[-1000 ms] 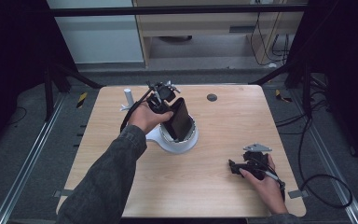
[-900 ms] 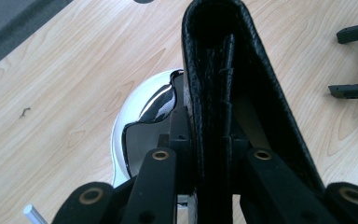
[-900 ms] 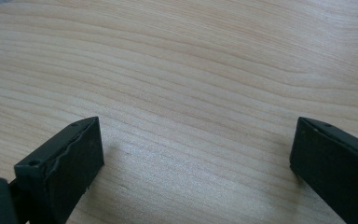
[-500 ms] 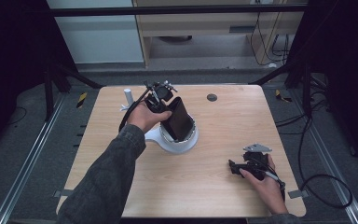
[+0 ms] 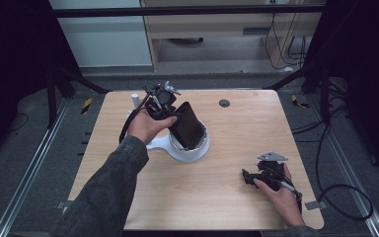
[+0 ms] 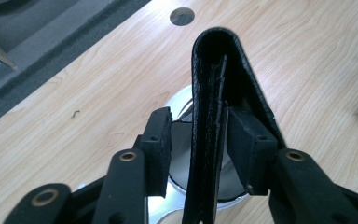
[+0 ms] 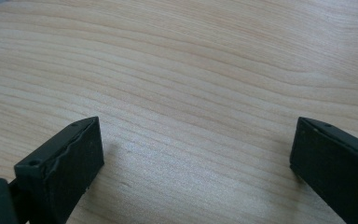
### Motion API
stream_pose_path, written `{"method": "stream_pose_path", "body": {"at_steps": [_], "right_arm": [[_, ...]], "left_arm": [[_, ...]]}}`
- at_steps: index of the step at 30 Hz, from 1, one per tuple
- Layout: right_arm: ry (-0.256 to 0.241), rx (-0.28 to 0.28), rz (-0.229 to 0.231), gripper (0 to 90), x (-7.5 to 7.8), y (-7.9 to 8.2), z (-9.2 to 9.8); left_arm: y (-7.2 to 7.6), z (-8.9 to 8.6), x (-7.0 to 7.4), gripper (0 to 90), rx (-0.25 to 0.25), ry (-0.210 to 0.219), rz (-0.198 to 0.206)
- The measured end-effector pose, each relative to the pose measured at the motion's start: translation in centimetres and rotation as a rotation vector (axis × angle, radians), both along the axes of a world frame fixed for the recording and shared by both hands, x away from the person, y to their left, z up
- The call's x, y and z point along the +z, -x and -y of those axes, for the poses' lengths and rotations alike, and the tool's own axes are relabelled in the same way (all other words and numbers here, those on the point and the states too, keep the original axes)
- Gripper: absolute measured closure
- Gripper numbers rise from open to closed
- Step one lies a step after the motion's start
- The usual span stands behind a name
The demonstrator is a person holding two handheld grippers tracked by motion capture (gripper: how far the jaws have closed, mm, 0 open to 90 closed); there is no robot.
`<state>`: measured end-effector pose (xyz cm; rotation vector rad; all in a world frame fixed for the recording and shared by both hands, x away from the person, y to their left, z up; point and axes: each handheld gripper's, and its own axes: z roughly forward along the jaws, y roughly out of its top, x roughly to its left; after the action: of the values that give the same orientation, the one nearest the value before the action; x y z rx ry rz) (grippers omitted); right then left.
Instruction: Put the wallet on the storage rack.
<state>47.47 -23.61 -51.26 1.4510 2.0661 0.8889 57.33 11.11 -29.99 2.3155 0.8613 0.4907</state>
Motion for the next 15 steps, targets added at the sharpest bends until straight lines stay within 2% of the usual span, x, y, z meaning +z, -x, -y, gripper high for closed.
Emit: {"method": "stream_pose_path", "body": {"at_steps": [5, 9, 15], "right_arm": [[0.0, 0.0, -0.001, 2.9, 0.0, 0.0, 0.0], [0.0, 0.0, -0.001, 2.9, 0.0, 0.0, 0.0], [0.0, 0.0, -0.001, 2.9, 0.0, 0.0, 0.0]], "left_arm": [[0.7, -0.4, 0.8, 60.9, -0.008, 0.018, 0.042], [1.6, -0.6, 1.6, 59.9, -0.028, 0.013, 0.08], [2.5, -0.6, 2.4, 58.1, -0.046, 0.024, 0.113]]}}
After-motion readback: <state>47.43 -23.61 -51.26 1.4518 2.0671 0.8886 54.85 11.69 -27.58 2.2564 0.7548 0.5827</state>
